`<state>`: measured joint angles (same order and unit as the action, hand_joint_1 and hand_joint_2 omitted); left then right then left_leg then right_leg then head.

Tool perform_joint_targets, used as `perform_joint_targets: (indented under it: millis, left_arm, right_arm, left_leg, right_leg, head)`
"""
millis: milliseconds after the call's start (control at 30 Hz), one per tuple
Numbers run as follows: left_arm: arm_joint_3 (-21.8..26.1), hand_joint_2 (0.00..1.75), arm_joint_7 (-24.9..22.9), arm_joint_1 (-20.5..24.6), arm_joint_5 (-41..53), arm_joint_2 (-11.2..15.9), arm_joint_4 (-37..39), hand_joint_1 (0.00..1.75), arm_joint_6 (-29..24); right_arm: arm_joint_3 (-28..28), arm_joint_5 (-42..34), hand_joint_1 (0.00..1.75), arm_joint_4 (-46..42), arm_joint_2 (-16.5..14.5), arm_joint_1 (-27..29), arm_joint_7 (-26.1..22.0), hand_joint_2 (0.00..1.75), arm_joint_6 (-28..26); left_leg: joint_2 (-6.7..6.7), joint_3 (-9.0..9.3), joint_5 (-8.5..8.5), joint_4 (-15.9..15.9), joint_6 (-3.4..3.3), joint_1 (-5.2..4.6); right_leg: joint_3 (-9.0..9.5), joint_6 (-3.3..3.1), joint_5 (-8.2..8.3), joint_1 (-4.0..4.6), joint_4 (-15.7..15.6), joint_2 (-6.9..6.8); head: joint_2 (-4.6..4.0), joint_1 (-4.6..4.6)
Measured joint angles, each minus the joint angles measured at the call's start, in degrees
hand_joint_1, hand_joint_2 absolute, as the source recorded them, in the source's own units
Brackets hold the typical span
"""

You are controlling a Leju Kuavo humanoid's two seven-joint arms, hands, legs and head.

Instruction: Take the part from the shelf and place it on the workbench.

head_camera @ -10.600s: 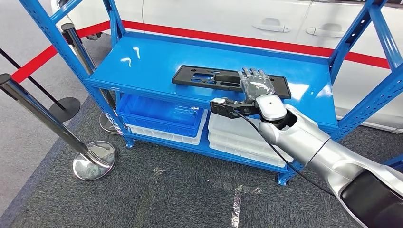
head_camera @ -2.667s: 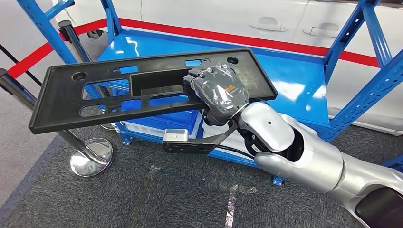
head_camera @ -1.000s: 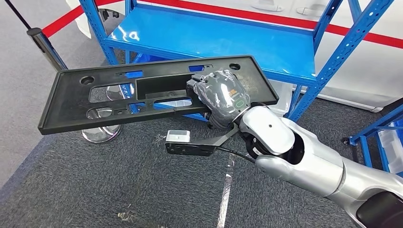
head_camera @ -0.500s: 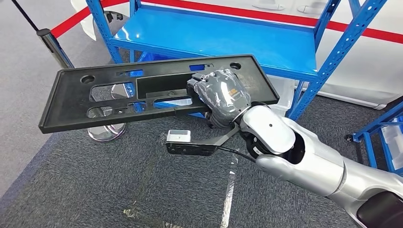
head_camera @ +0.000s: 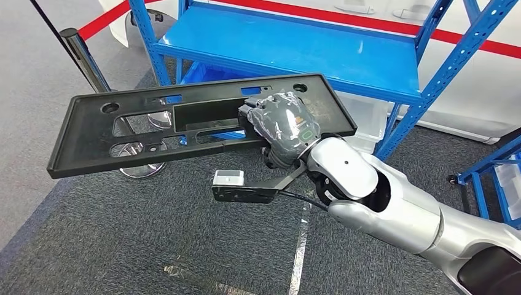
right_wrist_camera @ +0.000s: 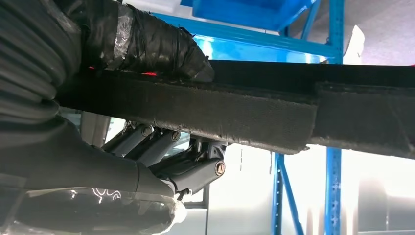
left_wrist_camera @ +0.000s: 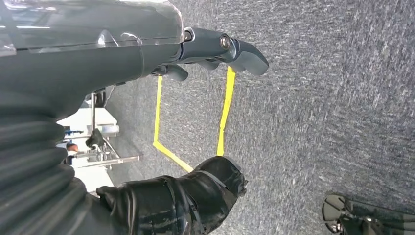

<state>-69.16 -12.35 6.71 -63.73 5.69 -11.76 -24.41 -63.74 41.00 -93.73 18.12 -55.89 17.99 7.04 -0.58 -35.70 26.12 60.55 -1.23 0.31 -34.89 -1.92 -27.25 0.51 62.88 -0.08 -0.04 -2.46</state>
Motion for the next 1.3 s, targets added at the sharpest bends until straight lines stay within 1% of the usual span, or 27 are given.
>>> perform_joint_targets:
  millis: [33,67,100,133,167,233,267,300,333,433,600,667,867,967,1000,1033,1100,1133,1167,1200,1233,1300]
  left_arm:
    - [0.0,1.75,0.0,0.0,0.0,0.0,0.0,0.00,0.0]
    - [0.0,1.75,0.0,0.0,0.0,-0.1,0.0,0.00,0.0]
    - [0.0,1.75,0.0,0.0,0.0,-0.1,0.0,0.00,0.0]
    - [0.0,1.75,-0.1,0.0,0.1,-0.1,0.0,0.00,0.0]
    - [0.0,1.75,-0.1,0.0,0.1,-0.1,0.0,0.00,0.0]
    - [-0.1,1.75,-0.1,0.0,0.2,-0.1,0.0,0.00,0.0]
    - [-0.1,1.75,0.0,0.0,0.2,-0.1,0.0,0.00,0.0]
    - [-0.1,1.75,0.0,-0.1,0.2,-0.1,0.0,0.00,0.0]
    - [-0.2,1.75,0.0,-0.1,0.3,-0.1,0.0,0.00,0.0]
    - [-0.2,1.75,0.0,-0.1,0.4,0.0,0.0,0.00,0.0]
    - [-0.3,1.75,0.0,-0.2,0.6,0.0,0.0,0.00,0.1]
    - [-0.3,1.75,0.0,-0.3,0.7,0.0,0.0,0.00,0.1]
    - [-0.3,1.75,0.1,-0.3,0.5,0.0,0.0,0.00,0.1]
    - [-0.3,1.75,0.2,-0.2,0.5,0.0,0.0,0.00,0.1]
    - [-0.3,1.75,0.2,-0.2,0.5,0.0,0.0,0.00,0.2]
    - [-0.3,1.75,0.2,-0.3,0.5,0.0,0.0,0.00,0.2]
    - [-0.3,1.75,0.2,-0.3,0.6,0.0,0.0,0.00,0.2]
    - [-0.3,1.75,0.2,-0.3,0.6,0.0,0.0,0.00,0.1]
    - [-0.3,1.75,0.2,-0.3,0.6,0.0,0.0,0.00,0.1]
    - [-0.3,1.75,0.2,-0.3,0.6,0.0,0.0,0.00,0.1]
    - [-0.3,1.75,0.2,-0.2,0.6,0.0,0.0,0.00,0.1]
    - [-0.3,1.75,0.2,-0.2,0.6,0.0,0.0,0.00,0.1]
  right_arm:
    - [0.0,0.0,1.75,0.0,0.0,-0.1,0.0,1.75,0.0]
    - [0.0,0.0,1.75,0.0,0.0,-0.1,0.0,1.75,0.0]
    - [0.0,0.1,1.75,0.0,0.0,-0.1,0.0,1.75,0.0]
    - [0.0,0.2,1.75,0.0,0.0,-0.1,0.1,1.75,0.0]
    - [0.0,0.2,1.75,0.0,0.1,-0.1,0.1,1.75,0.0]
    - [0.0,0.3,1.75,0.0,0.1,-0.1,0.1,1.75,0.0]
    - [0.0,0.4,1.75,0.0,0.1,-0.1,0.1,1.75,0.0]
    - [0.0,0.4,1.75,0.0,0.1,-0.1,0.1,1.75,0.0]
    - [0.0,0.5,1.75,0.0,0.1,0.0,0.1,1.75,0.0]
    - [0.0,0.9,1.75,0.0,0.2,0.1,0.2,1.75,-0.1]
    - [0.1,3.8,1.75,0.0,0.4,0.6,0.2,1.75,-2.0]
    - [0.2,4.4,1.75,0.0,0.5,0.8,-0.1,1.75,-1.9]
    - [0.3,1.2,1.75,0.0,0.8,-0.1,1.0,1.75,5.4]
    - [0.2,1.6,1.75,0.0,1.0,-0.9,1.6,1.75,6.0]
    - [0.2,1.9,1.75,-0.1,1.0,-1.0,1.7,1.75,5.9]
    - [0.2,2.1,1.75,-0.1,1.0,-1.0,1.8,1.75,5.7]
    - [0.2,2.6,1.75,-0.1,1.2,-1.0,1.9,1.75,5.0]
    - [0.3,2.9,1.75,-0.2,1.3,-1.0,2.0,1.75,4.5]
    - [0.3,3.2,1.75,-0.2,1.3,-1.0,2.1,1.75,4.0]
    - [0.3,3.5,1.75,-0.2,1.4,-1.0,2.3,1.75,3.6]
    - [0.3,3.7,1.75,-0.3,1.6,-1.0,2.5,1.75,3.2]
    - [0.3,3.9,1.75,-0.3,1.8,-0.9,2.7,1.75,2.8]
  left_leg:
    - [0.04,-0.14,-0.15,0.0,0.17,0.04]
    - [0.10,-0.27,-0.33,-0.1,0.41,0.10]
    - [0.15,-0.31,-0.51,-0.2,0.68,0.15]
    - [0.19,-0.33,-0.61,-0.4,0.94,0.09]
    - [0.20,-0.34,-0.31,-0.3,1.17,0.03]
    - [0.25,0.02,-0.23,-0.9,0.50,-0.16]
    - [0.28,0.20,-0.30,-1.1,0.16,-0.15]
    - [0.30,0.42,-0.71,-1.6,-0.24,-0.18]
    - [0.32,0.39,-0.76,-1.5,-0.17,-0.17]
    - [0.32,0.45,-1.05,-1.7,0.07,-0.16]
    - [0.31,0.52,-1.19,-1.9,0.34,-0.13]
    - [0.33,0.52,-1.18,-2.0,0.38,-0.14]
    - [0.34,0.47,-1.14,-2.0,0.45,-0.15]
    - [0.34,0.47,-1.13,-2.0,0.47,-0.16]
    - [0.33,0.45,-1.08,-1.9,0.43,-0.20]
    - [0.31,0.41,-1.04,-1.8,0.24,-0.26]
    - [0.28,0.42,-1.00,-1.9,-0.24,-0.44]
    - [0.33,0.81,-1.27,-2.6,-0.52,-0.23]
    - [0.44,1.36,-1.57,-3.4,-0.66,-0.03]
    - [0.56,1.96,-1.88,-4.3,-0.84,0.21]
    - [0.69,2.54,-2.12,-5.0,-0.97,0.49]
    - [0.78,2.95,-2.01,-5.2,-0.98,0.62]
  right_leg:
    - [0.84,-0.37,0.40,0.32,-1.9,0.01]
    - [1.07,-0.52,0.33,0.49,-2.5,0.02]
    - [1.10,-0.51,0.59,0.56,-2.9,0.04]
    - [1.17,-0.47,0.82,0.42,-3.2,0.02]
    - [1.29,-0.24,1.03,0.29,-3.7,-0.02]
    - [1.41,1.04,1.25,0.00,-4.4,0.10]
    - [1.35,1.55,1.19,0.05,-4.4,0.18]
    - [1.26,1.85,1.15,0.04,-4.2,0.27]
    - [1.20,1.66,1.17,0.06,-4.1,0.24]
    - [1.07,1.47,1.26,0.06,-3.9,0.25]
    - [1.03,1.44,1.25,0.06,-3.9,0.23]
    - [1.03,1.44,1.25,0.06,-3.9,0.24]
    - [1.03,1.44,1.24,0.03,-4.0,0.23]
    - [1.05,1.44,1.24,0.01,-4.0,0.23]
    - [1.07,1.47,1.26,-0.05,-4.1,0.23]
    - [1.10,1.55,1.30,-0.13,-4.2,0.22]
    - [1.20,1.80,1.42,-0.33,-4.6,0.21]
    - [1.25,1.96,1.39,-0.31,-4.6,0.19]
    - [1.17,2.13,1.10,-0.26,-4.3,0.20]
    - [0.67,2.33,0.35,-0.22,-3.1,0.23]
    - [-0.45,2.57,-0.93,-0.27,-0.6,0.26]
    - [-4.18,3.12,-3.89,-0.77,6.6,0.31]
  head:
    - [0.00,0.04]
    - [0.00,0.11]
    - [0.00,0.21]
    - [0.00,0.24]
    - [0.00,0.23]
    - [0.00,0.09]
    - [0.00,0.06]
    - [0.00,0.04]
    - [0.00,0.09]
    - [0.00,0.09]
    - [0.00,0.10]
    - [0.00,0.12]
    - [0.00,0.12]
    - [0.00,0.12]
    - [0.00,0.12]
    - [0.00,0.11]
    - [0.00,0.08]
    - [0.00,0.08]
    - [0.00,0.13]
    - [0.00,0.23]
    - [0.00,0.34]
    - [0.00,0.48]
